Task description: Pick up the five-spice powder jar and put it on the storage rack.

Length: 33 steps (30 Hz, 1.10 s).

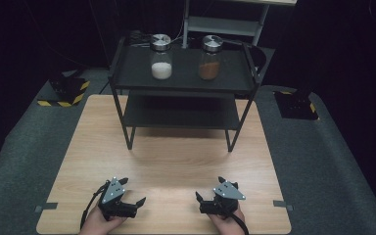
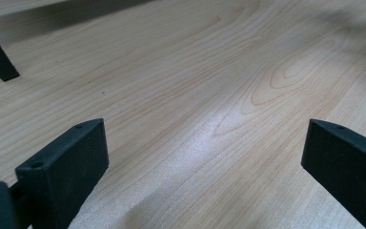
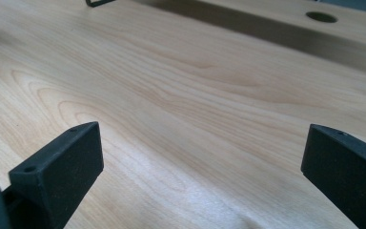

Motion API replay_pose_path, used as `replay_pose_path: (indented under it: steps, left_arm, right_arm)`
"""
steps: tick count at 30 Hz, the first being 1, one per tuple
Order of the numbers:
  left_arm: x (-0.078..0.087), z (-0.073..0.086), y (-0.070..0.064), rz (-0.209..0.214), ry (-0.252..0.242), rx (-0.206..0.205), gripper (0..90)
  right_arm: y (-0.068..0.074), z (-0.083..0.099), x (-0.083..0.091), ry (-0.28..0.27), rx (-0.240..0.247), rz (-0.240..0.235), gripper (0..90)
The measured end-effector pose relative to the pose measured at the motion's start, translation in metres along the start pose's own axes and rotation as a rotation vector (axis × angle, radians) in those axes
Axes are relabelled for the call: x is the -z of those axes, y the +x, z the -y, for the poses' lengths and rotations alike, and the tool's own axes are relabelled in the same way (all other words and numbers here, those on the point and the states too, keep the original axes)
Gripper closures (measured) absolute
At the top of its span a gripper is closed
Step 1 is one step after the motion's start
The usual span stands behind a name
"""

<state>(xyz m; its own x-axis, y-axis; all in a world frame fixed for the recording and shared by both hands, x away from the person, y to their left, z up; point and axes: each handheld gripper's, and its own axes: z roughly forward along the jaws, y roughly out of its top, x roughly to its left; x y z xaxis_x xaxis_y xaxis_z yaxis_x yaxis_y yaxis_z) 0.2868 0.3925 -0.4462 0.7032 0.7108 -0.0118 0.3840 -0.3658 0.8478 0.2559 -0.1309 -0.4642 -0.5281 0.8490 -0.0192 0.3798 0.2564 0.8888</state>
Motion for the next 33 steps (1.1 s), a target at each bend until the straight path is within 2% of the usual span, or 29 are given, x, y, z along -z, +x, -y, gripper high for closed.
replay_pose_path:
  steps: [4, 7, 12, 19, 22, 29, 33]
  left_arm:
    - [0.000, 0.000, -0.002, -0.005, 0.002, -0.004, 2.1]
    - [0.001, 0.000, -0.003, -0.010, 0.002, -0.002, 2.1]
    - [0.002, 0.000, -0.007, -0.017, 0.008, -0.036, 2.1]
    - [0.003, 0.000, -0.013, -0.035, 0.021, -0.050, 2.1]
    - [0.004, -0.001, -0.013, -0.036, 0.029, -0.067, 2.1]
    - [0.007, 0.002, -0.010, -0.034, 0.020, -0.021, 2.1]
    - [0.006, 0.001, -0.008, -0.036, 0.020, -0.032, 2.1]
  right_arm:
    - [0.000, -0.001, 0.001, 0.015, 0.011, 0.014, 0.0]
    - [-0.002, 0.000, 0.005, 0.020, -0.004, 0.028, 0.0]
    - [-0.004, 0.010, 0.013, -0.022, -0.012, 0.026, 0.0]
    - [-0.008, 0.014, 0.015, -0.040, -0.011, 0.001, 0.0]
    - [-0.009, 0.015, 0.015, -0.052, -0.003, -0.006, 0.0]
    - [-0.006, 0.018, 0.018, -0.063, -0.007, 0.001, 0.0]
    - [-0.008, 0.018, 0.016, -0.064, -0.016, 0.002, 0.0]
